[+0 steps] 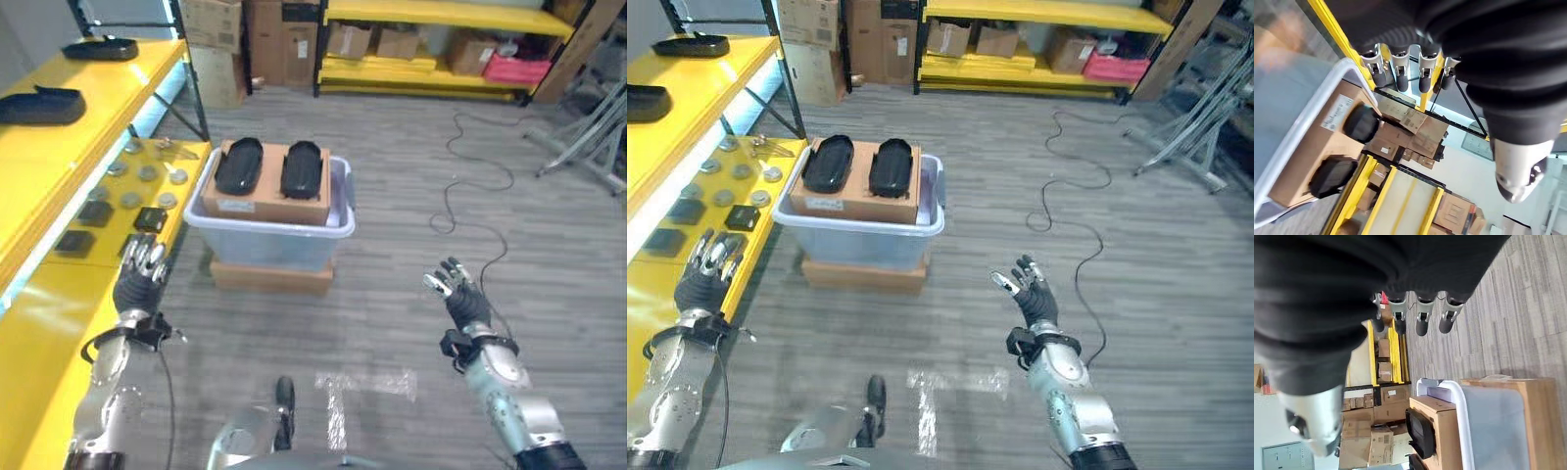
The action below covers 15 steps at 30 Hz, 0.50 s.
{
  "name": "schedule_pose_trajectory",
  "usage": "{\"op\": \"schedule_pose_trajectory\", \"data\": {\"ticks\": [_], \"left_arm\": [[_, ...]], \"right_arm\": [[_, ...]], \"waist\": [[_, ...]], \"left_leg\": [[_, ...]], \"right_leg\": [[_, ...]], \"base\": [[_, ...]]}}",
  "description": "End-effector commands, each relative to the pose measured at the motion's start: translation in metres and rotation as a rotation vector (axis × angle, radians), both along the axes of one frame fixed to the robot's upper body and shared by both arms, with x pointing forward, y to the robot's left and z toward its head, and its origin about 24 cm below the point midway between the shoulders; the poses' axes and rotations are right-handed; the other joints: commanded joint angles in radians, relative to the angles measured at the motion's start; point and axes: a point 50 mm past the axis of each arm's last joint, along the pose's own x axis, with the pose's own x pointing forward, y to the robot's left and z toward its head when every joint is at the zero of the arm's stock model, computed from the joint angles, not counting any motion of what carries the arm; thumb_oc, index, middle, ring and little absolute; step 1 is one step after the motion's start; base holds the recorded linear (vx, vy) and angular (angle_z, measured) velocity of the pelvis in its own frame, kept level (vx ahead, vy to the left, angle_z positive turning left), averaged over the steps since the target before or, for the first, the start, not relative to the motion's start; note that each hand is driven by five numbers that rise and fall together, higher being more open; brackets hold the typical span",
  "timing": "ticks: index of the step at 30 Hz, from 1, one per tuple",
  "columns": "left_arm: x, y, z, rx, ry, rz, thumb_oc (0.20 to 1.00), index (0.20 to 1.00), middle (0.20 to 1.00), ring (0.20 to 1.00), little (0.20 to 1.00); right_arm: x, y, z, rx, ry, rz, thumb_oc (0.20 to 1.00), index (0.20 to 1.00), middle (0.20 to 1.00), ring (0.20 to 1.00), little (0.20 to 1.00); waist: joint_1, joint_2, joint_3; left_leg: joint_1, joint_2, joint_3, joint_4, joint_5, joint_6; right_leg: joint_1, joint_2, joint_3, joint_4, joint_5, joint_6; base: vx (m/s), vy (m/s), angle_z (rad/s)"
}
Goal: Move parts from the plastic box to the shelf.
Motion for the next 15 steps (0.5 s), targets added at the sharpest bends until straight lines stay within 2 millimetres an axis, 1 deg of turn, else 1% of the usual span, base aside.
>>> {"op": "schedule_pose_trajectory", "data": {"ticks": [1, 2, 3, 4, 6, 7, 9, 10, 11, 12, 13, 14, 15], "left_arm": [[0.010, -0.001, 0.035, 0.131, -0.141, -0.036, 1.000, 1.000, 1.000, 1.000, 1.000], [0.010, -0.001, 0.035, 0.118, -0.137, -0.038, 1.000, 1.000, 1.000, 1.000, 1.000], [0.010, -0.001, 0.035, 0.117, -0.136, -0.039, 1.000, 1.000, 1.000, 1.000, 1.000], [0.010, -0.001, 0.035, 0.116, -0.134, -0.037, 1.000, 1.000, 1.000, 1.000, 1.000], [0.009, 0.001, 0.036, 0.137, -0.145, -0.039, 1.000, 1.000, 1.000, 1.000, 1.000], [0.011, 0.001, 0.039, 0.130, -0.161, -0.049, 1.000, 1.000, 1.000, 1.000, 1.000], [0.013, -0.001, 0.040, 0.138, -0.171, -0.059, 1.000, 1.000, 1.000, 1.000, 1.000], [0.014, -0.003, 0.042, 0.144, -0.176, -0.073, 1.000, 1.000, 1.000, 1.000, 1.000], [0.015, -0.004, 0.043, 0.146, -0.178, -0.084, 1.000, 1.000, 1.000, 1.000, 1.000], [0.015, -0.005, 0.043, 0.136, -0.175, -0.089, 1.000, 1.000, 1.000, 1.000, 1.000], [0.015, -0.005, 0.043, 0.127, -0.171, -0.098, 1.000, 1.000, 1.000, 1.000, 1.000], [0.014, -0.004, 0.042, 0.125, -0.171, -0.100, 1.000, 1.000, 1.000, 1.000, 1.000], [0.013, -0.003, 0.041, 0.119, -0.169, -0.103, 1.000, 1.000, 1.000, 1.000, 1.000]], "right_arm": [[0.013, 0.006, 0.030, -0.040, -0.161, 0.004, 1.000, 1.000, 1.000, 1.000, 1.000], [0.013, 0.007, 0.030, -0.041, -0.161, 0.002, 1.000, 1.000, 1.000, 1.000, 1.000], [0.012, 0.007, 0.030, -0.041, -0.161, 0.001, 1.000, 1.000, 1.000, 1.000, 1.000], [0.012, 0.009, 0.029, -0.040, -0.162, 0.000, 1.000, 1.000, 1.000, 1.000, 1.000], [0.012, 0.011, 0.030, -0.032, -0.185, 0.001, 1.000, 1.000, 1.000, 1.000, 1.000], [0.012, 0.009, 0.033, -0.041, -0.218, 0.002, 1.000, 1.000, 1.000, 1.000, 1.000], [0.012, 0.006, 0.035, -0.043, -0.237, 0.001, 1.000, 1.000, 1.000, 1.000, 1.000], [0.013, 0.001, 0.039, -0.044, -0.256, -0.002, 1.000, 1.000, 1.000, 1.000, 1.000], [0.014, -0.003, 0.043, -0.044, -0.272, -0.014, 1.000, 1.000, 1.000, 1.000, 1.000], [0.015, -0.005, 0.046, -0.040, -0.280, -0.020, 1.000, 1.000, 1.000, 1.000, 1.000], [0.017, -0.006, 0.049, -0.031, -0.288, -0.021, 1.000, 1.000, 1.000, 1.000, 1.000], [0.017, -0.007, 0.051, -0.036, -0.290, -0.020, 1.000, 1.000, 1.000, 1.000, 1.000], [0.016, -0.010, 0.053, -0.049, -0.290, -0.021, 1.000, 1.000, 1.000, 1.000, 1.000]], "waist": [[0.022, 0.037, -0.025], [0.022, 0.033, -0.028], [0.022, 0.032, -0.028], [0.018, 0.041, -0.027], [0.009, 0.060, -0.021], [-0.006, 0.073, -0.007], [-0.016, 0.079, 0.002], [-0.023, 0.075, 0.009], [-0.027, 0.066, 0.014], [-0.032, 0.059, 0.018], [-0.040, 0.055, 0.024], [-0.044, 0.055, 0.023], [-0.043, 0.054, 0.018]], "left_leg": [[-0.064, 0.010, -0.052, -0.008, -0.042, -0.099], [-0.051, -0.002, -0.060, -0.013, -0.059, -0.098], [-0.046, -0.005, -0.058, -0.014, -0.063, -0.095], [-0.030, 0.003, -0.041, -0.031, -0.055, -0.086], [0.012, 0.025, -0.041, -0.063, -0.064, -0.086], [0.044, 0.046, -0.077, -0.089, -0.063, -0.097], [0.060, 0.056, -0.102, -0.099, -0.061, -0.107], [0.071, 0.056, -0.120, -0.100, -0.064, -0.114], [0.078, 0.059, -0.137, -0.097, -0.076, -0.121], [0.088, 0.062, -0.146, -0.094, -0.094, -0.126], [0.102, 0.068, -0.156, -0.088, -0.115, -0.127], [0.110, 0.080, -0.157, -0.089, -0.123, -0.130], [0.121, 0.093, -0.153, -0.103, -0.118, -0.138]], "right_leg": [[-0.132, -0.128, 0.018, 0.038, 0.288, 0.081], [-0.143, -0.134, 0.024, 0.057, 0.294, 0.090], [-0.147, -0.136, 0.023, 0.068, 0.297, 0.093], [-0.176, -0.131, 0.006, 0.083, 0.306, 0.083], [-0.272, -0.131, 0.001, 0.030, 0.298, 0.068], [-0.345, -0.113, 0.011, -0.075, 0.290, 0.055], [-0.355, -0.102, 0.020, -0.162, 0.296, 0.051], [-0.366, -0.107, 0.036, -0.254, 0.320, 0.056], [-0.376, -0.115, 0.057, -0.364, 0.351, 0.066], [-0.384, -0.123, 0.074, -0.442, 0.380, 0.076], [-0.409, -0.131, 0.096, -0.482, 0.416, 0.086], [-0.411, -0.127, 0.110, -0.493, 0.413, 0.091], [-0.387, -0.124, 0.103, -0.521, 0.400, 0.094]], "base": [[0.35, 0.158, -0.01], [0.28, 0.110, 0.09], [0.22, 0.081, 0.32], [0.18, 0.038, 0.52], [0.19, -0.076, 0.48], [0.09, -0.175, 0.33], [0.05, -0.159, 0.55], [0.07, -0.216, 0.91], [0.08, -0.279, 0.72], [0.07, -0.289, 0.38], [0.07, -0.248, 0.12], [0.10, -0.217, 0.16], [0.09, -0.183, 0.25]]}}
